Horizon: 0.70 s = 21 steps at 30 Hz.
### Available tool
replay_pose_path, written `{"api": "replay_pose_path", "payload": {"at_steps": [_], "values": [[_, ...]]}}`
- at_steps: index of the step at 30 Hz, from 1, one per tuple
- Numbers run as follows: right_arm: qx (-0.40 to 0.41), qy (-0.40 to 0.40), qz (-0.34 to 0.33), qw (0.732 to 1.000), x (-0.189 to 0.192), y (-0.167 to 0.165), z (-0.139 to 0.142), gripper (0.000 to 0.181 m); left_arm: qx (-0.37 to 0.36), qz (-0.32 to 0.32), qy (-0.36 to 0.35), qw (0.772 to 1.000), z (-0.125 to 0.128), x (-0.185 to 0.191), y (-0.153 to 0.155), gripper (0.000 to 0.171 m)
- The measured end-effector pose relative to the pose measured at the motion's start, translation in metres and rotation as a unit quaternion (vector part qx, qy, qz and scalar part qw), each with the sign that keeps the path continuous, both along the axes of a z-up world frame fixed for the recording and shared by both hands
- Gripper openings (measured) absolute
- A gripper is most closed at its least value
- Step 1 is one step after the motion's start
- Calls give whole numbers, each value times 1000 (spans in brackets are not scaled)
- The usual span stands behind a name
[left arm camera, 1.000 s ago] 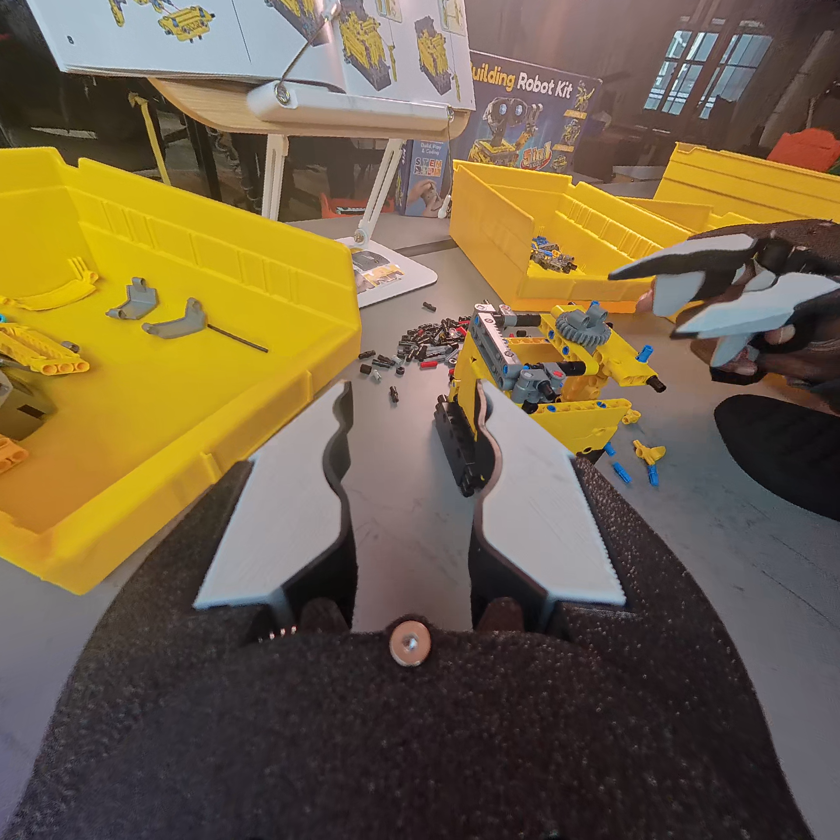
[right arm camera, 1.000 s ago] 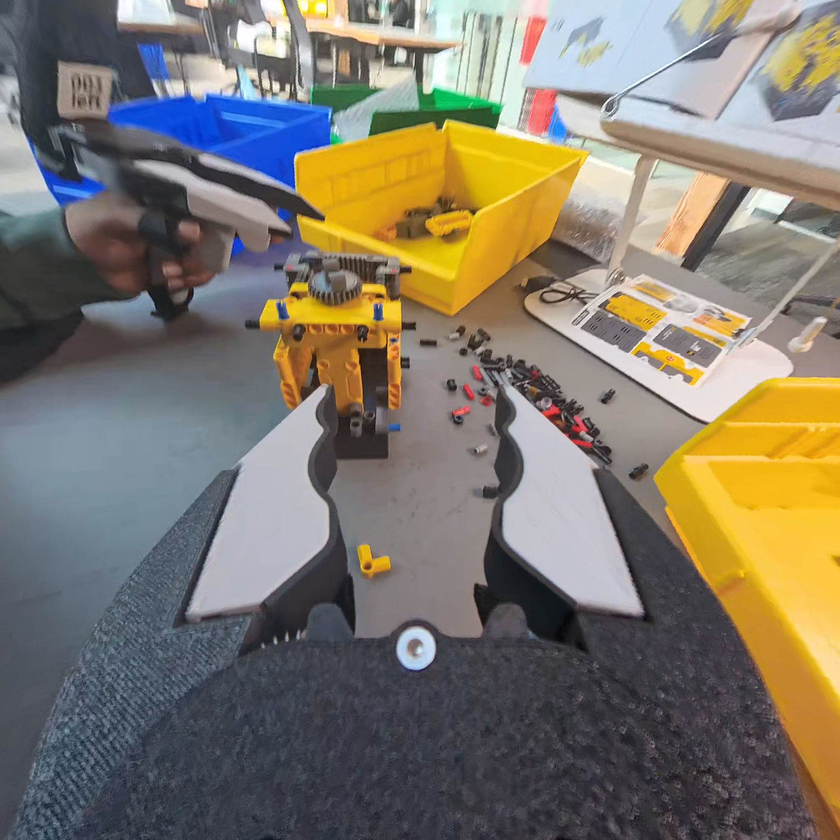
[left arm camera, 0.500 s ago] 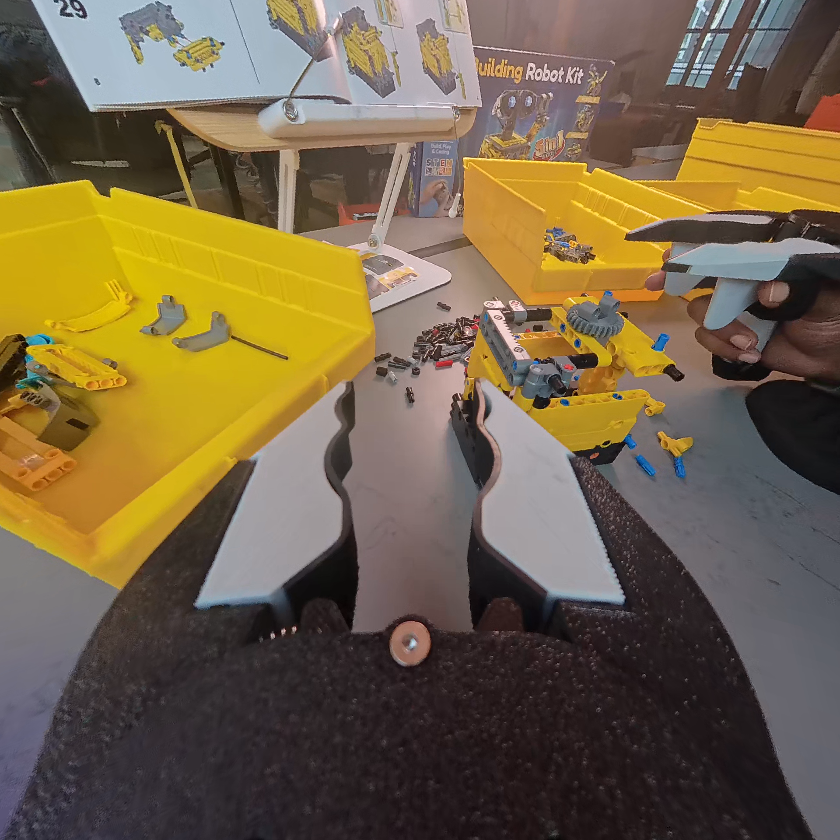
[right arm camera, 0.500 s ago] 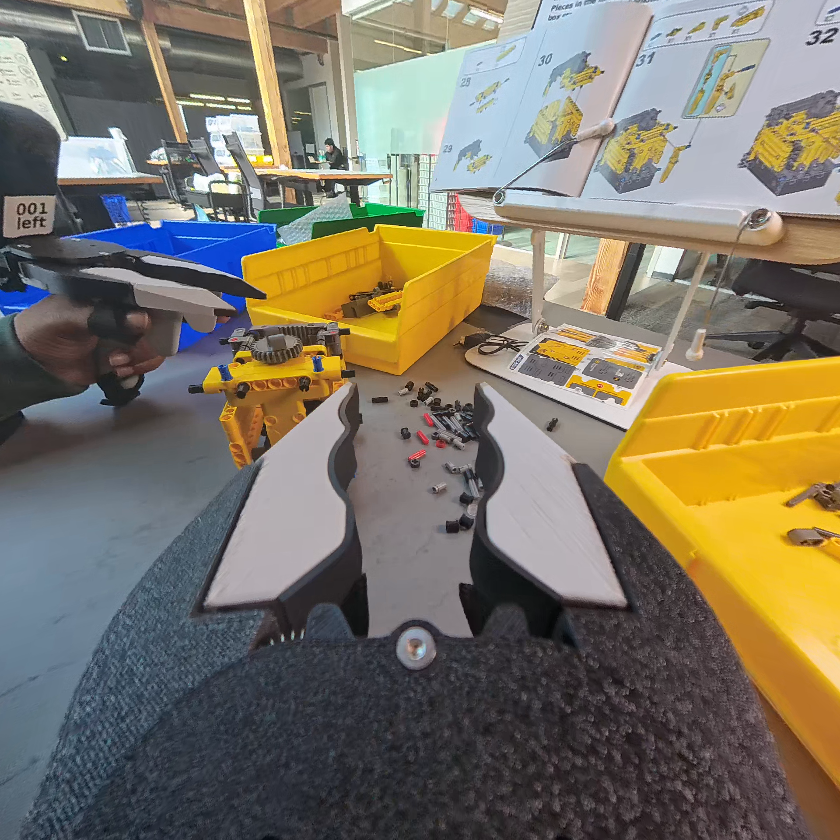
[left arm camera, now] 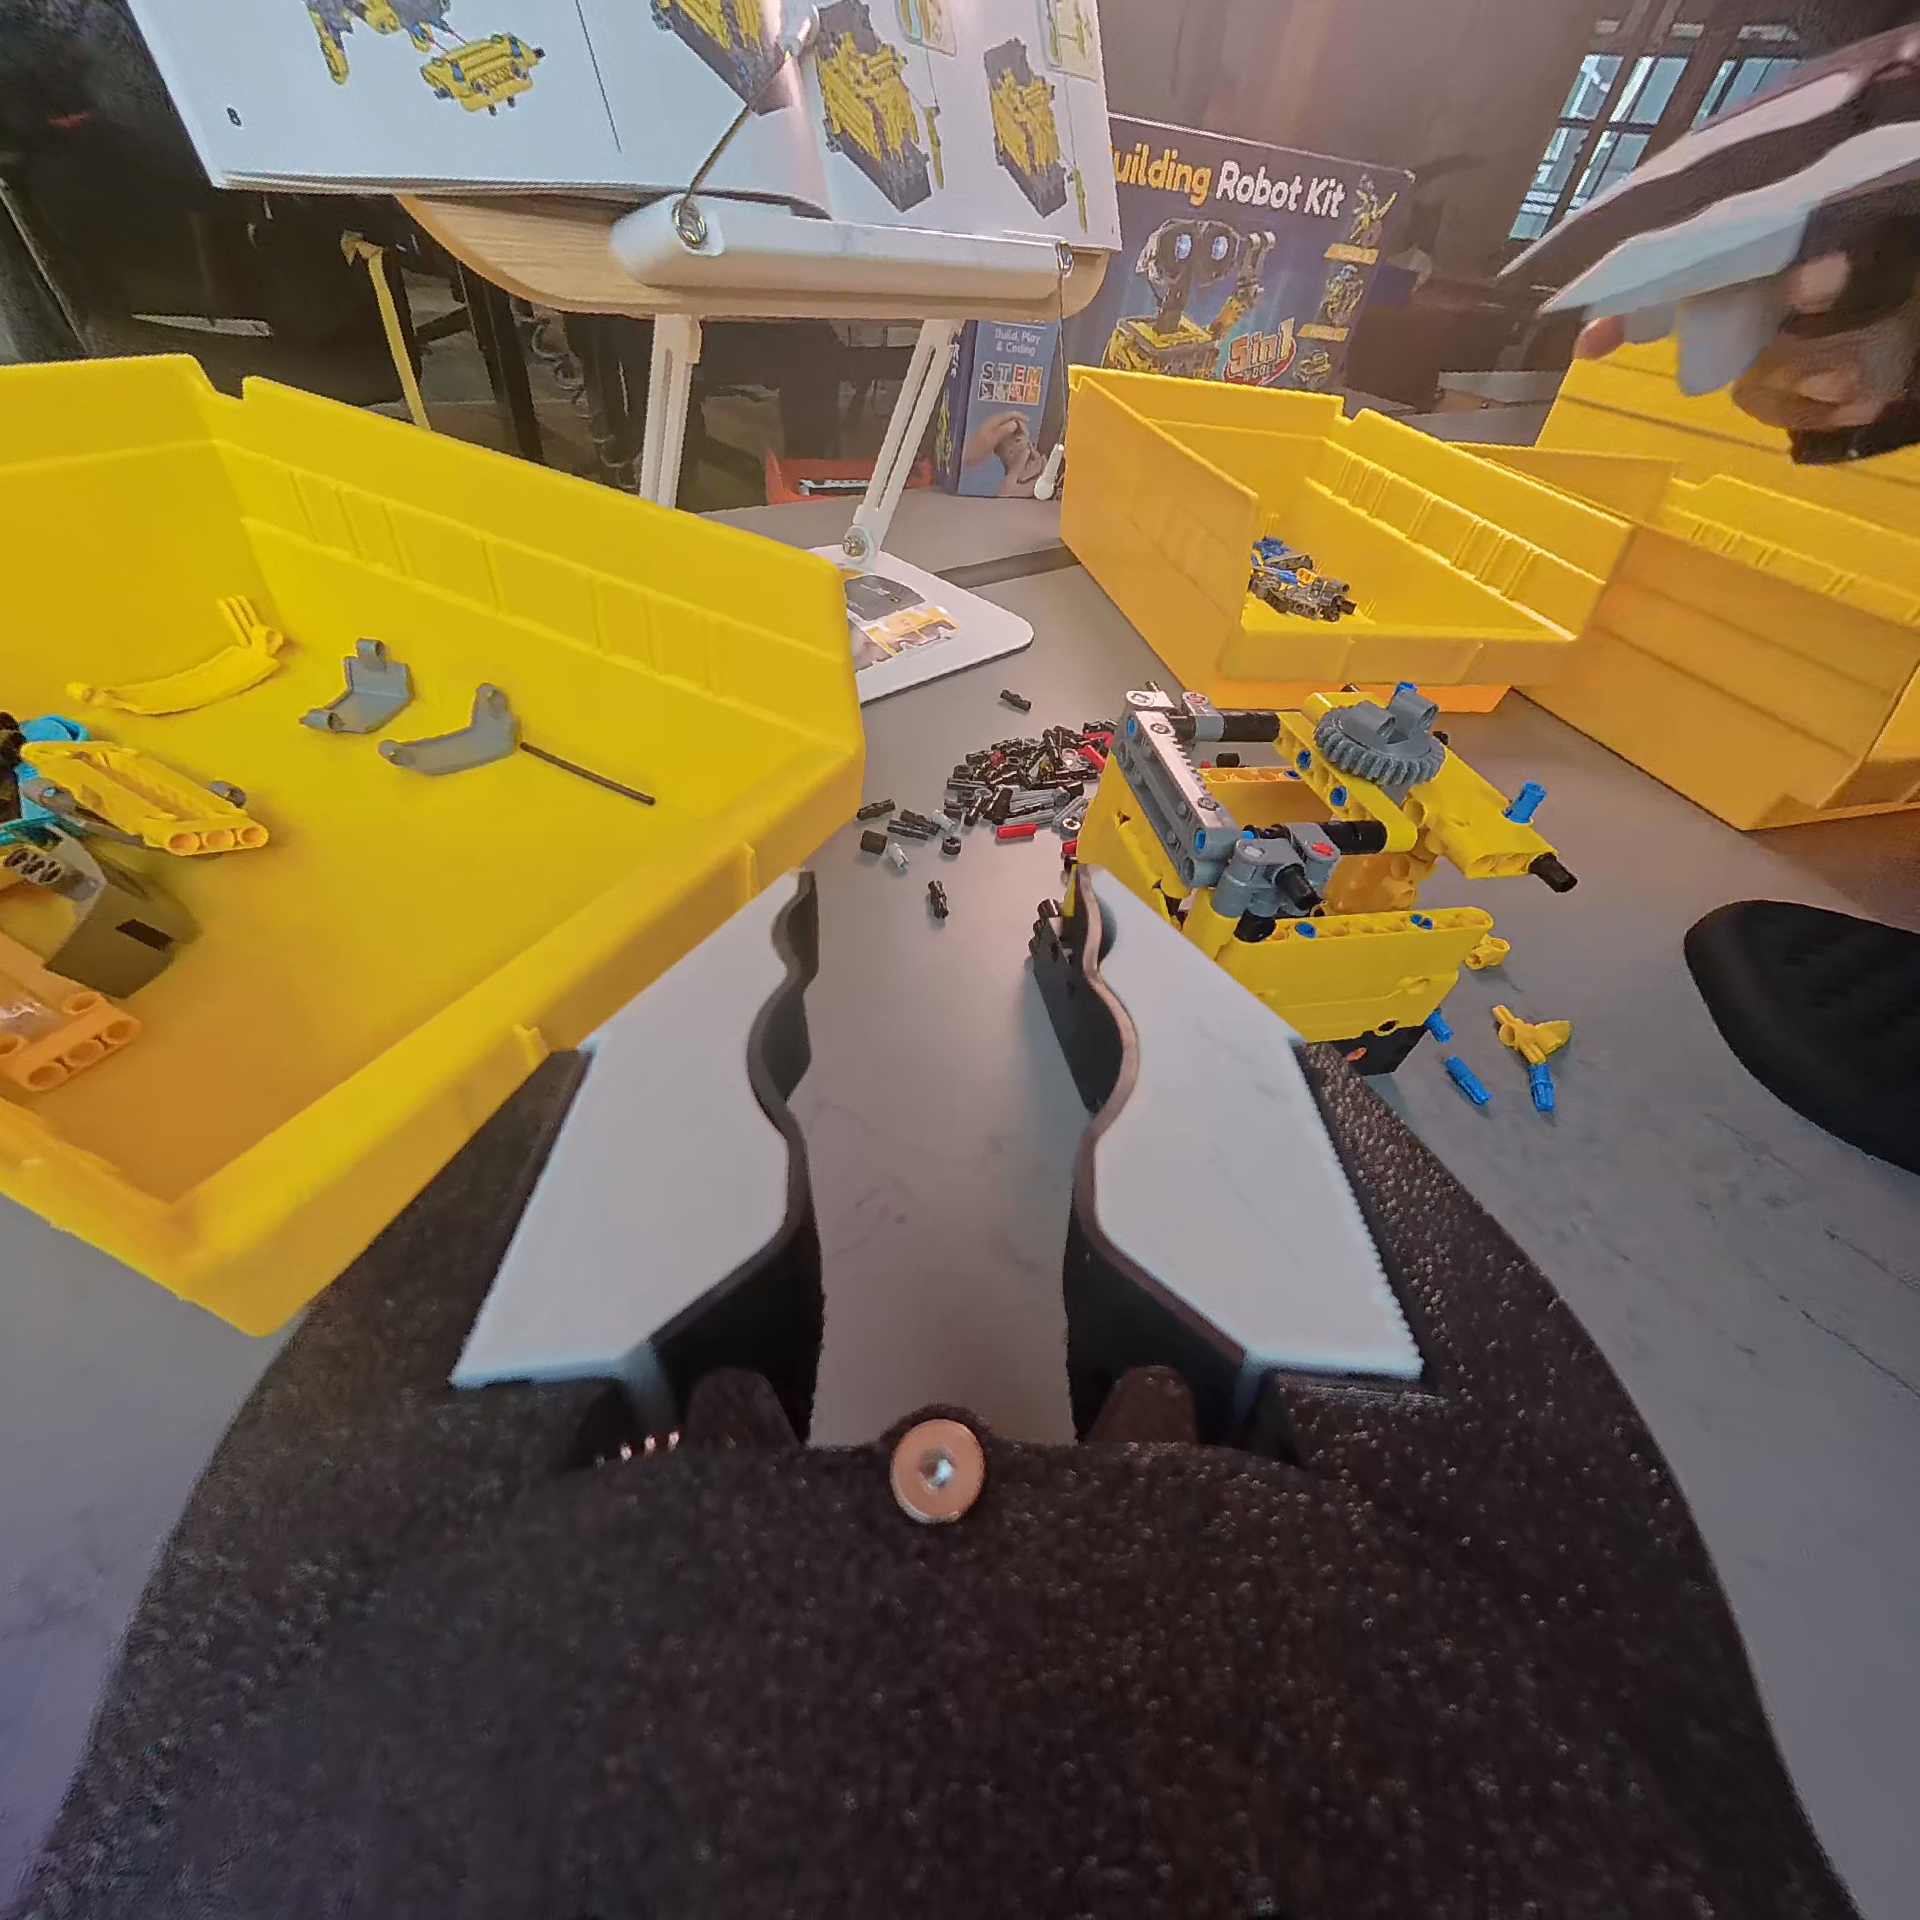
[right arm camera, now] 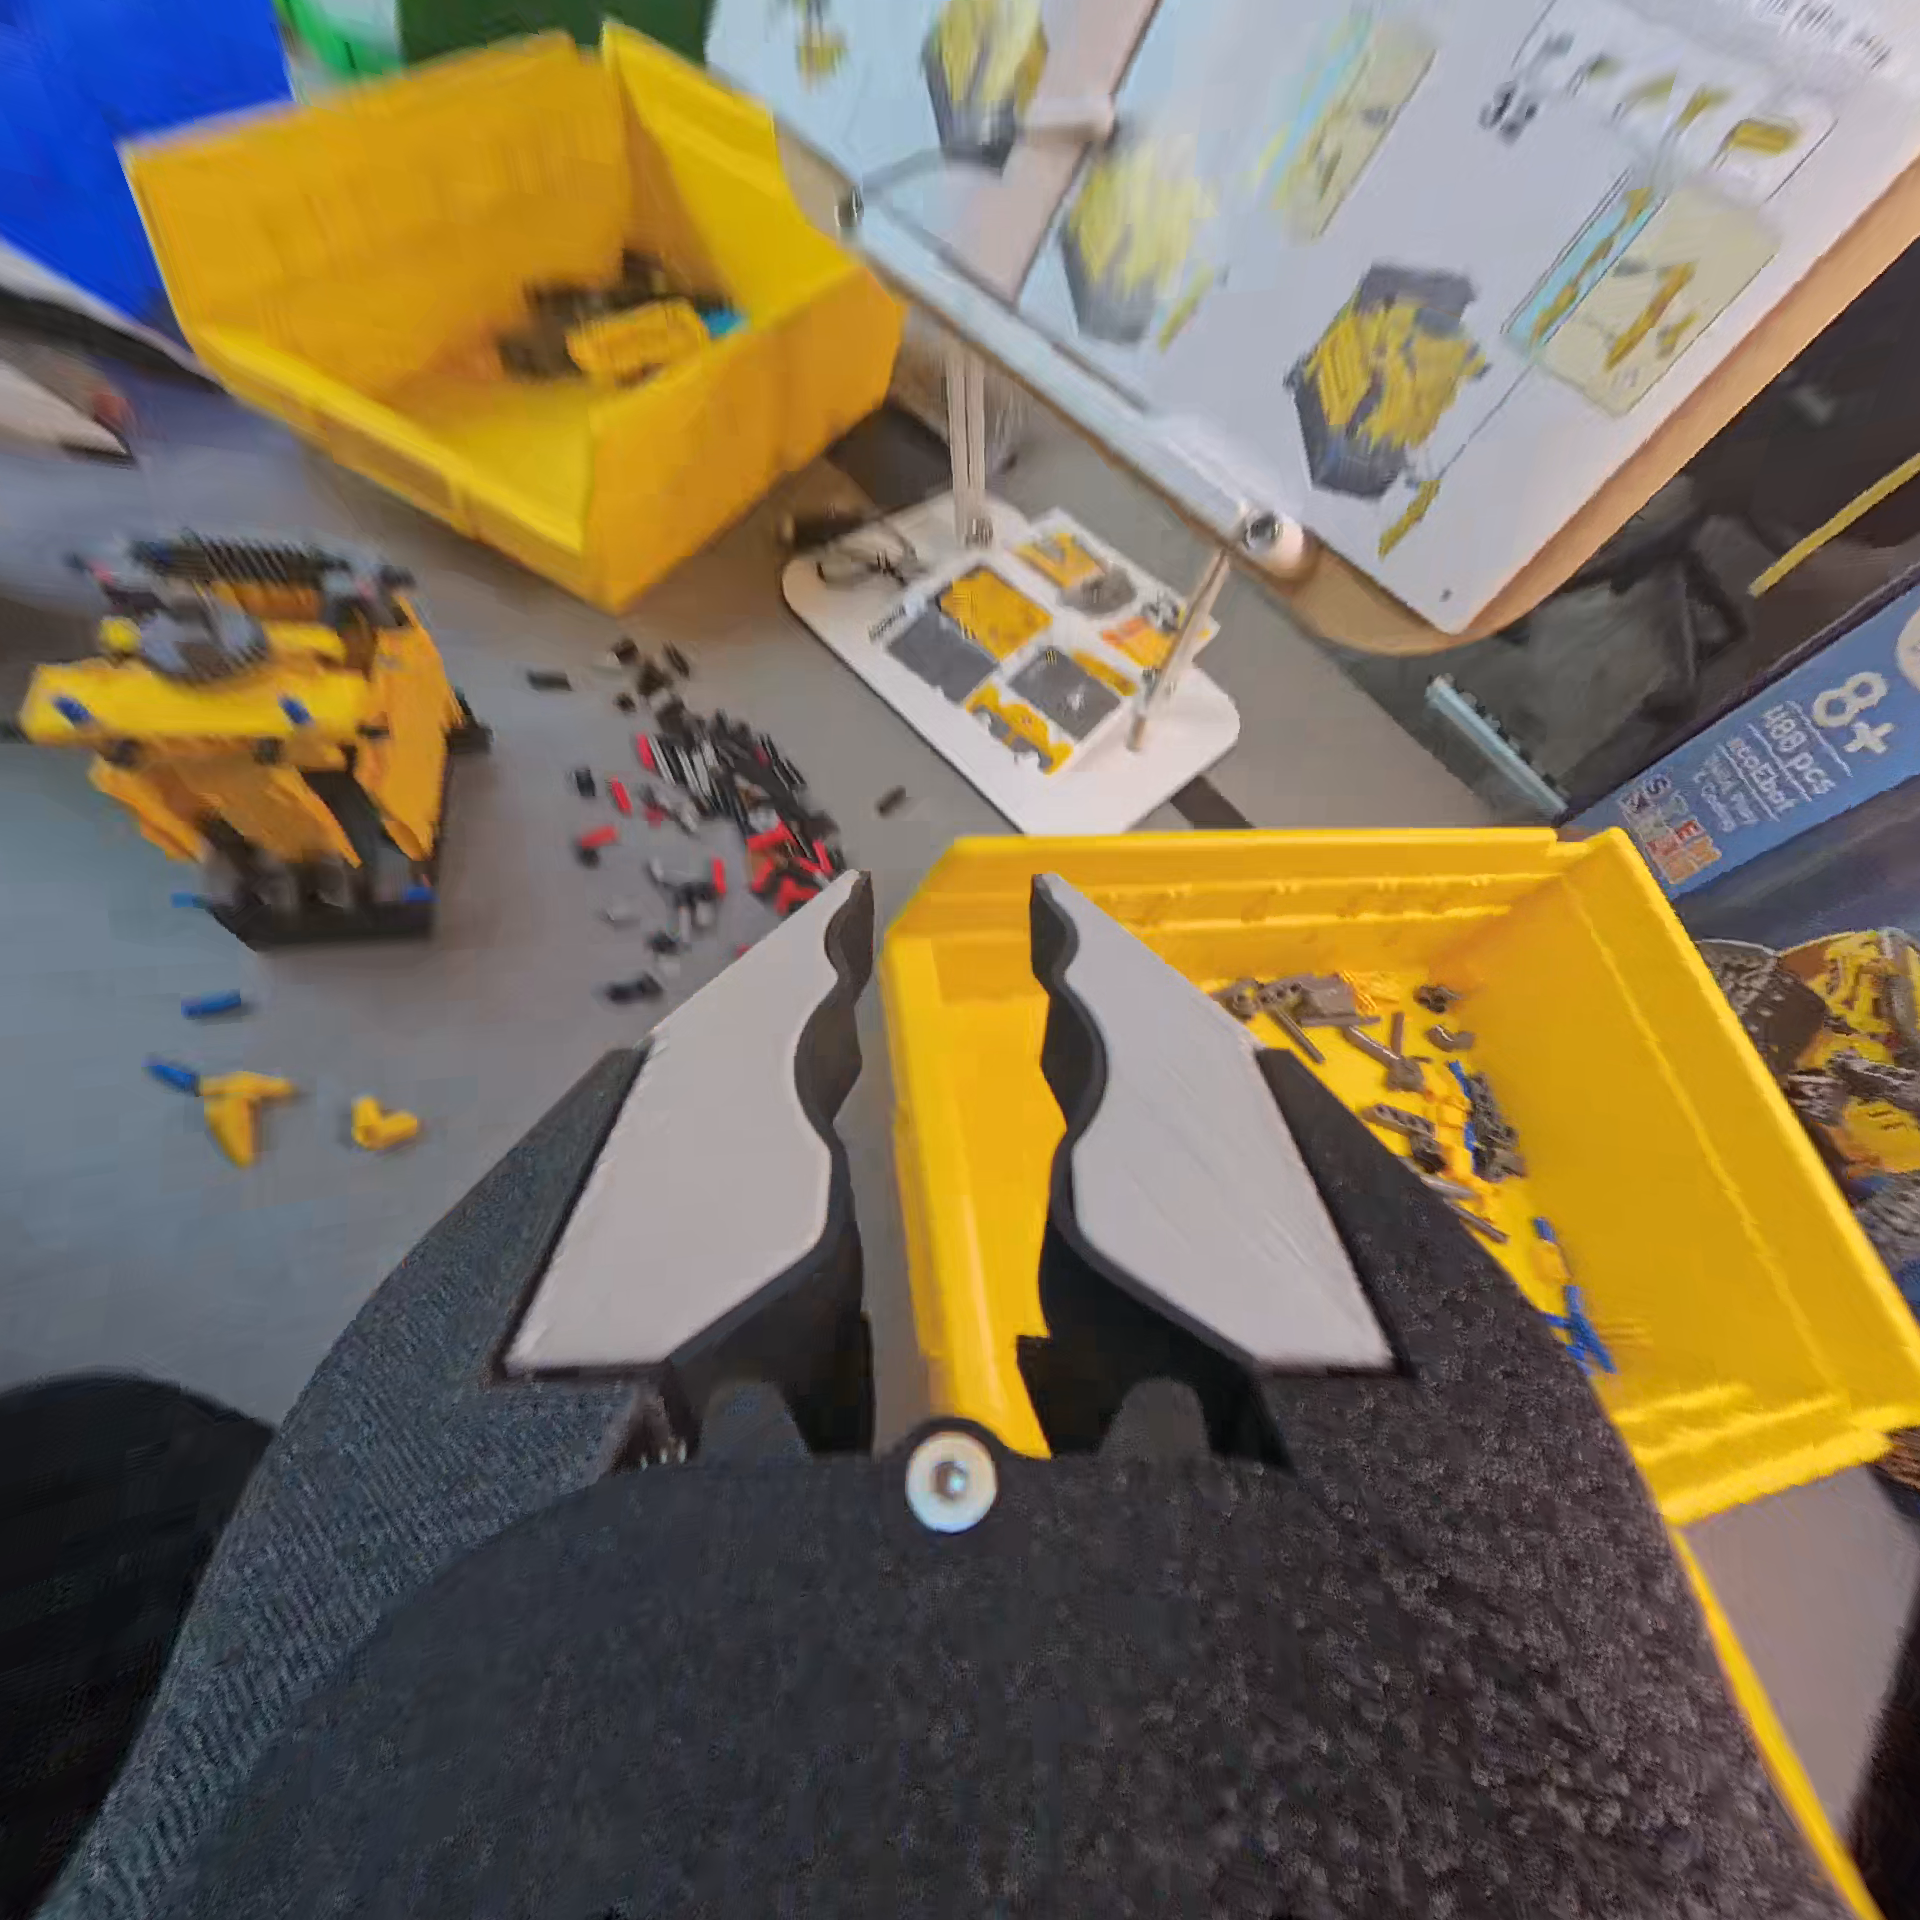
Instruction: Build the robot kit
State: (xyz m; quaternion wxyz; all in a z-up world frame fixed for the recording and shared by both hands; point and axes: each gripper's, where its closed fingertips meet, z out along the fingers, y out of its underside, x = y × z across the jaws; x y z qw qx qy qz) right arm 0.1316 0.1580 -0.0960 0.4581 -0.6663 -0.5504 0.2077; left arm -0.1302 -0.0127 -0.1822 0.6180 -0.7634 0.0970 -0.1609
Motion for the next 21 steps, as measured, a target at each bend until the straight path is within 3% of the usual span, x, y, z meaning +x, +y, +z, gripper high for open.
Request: {"api": "replay_pose_path", "payload": {"at_steps": [2,5,10,15,21], "values": [[-10,-128,46,991,12,38,-29,29,0,-5,-4,1000,0,2,0,48],[-18,-266,128,955,28,85,-79,29,0,-6,3,1000,1,3,-1,48],[-65,-405,141,901,51,134,-145,26,-2,8,9,1000,-2,-5,-2,47],[-92,-442,136,882,59,152,-172,17,-15,7,-15,1000,-4,-9,1,45],[-117,-423,124,890,61,144,-168,12,-12,4,-9,1000,-4,-7,1,45]]}}
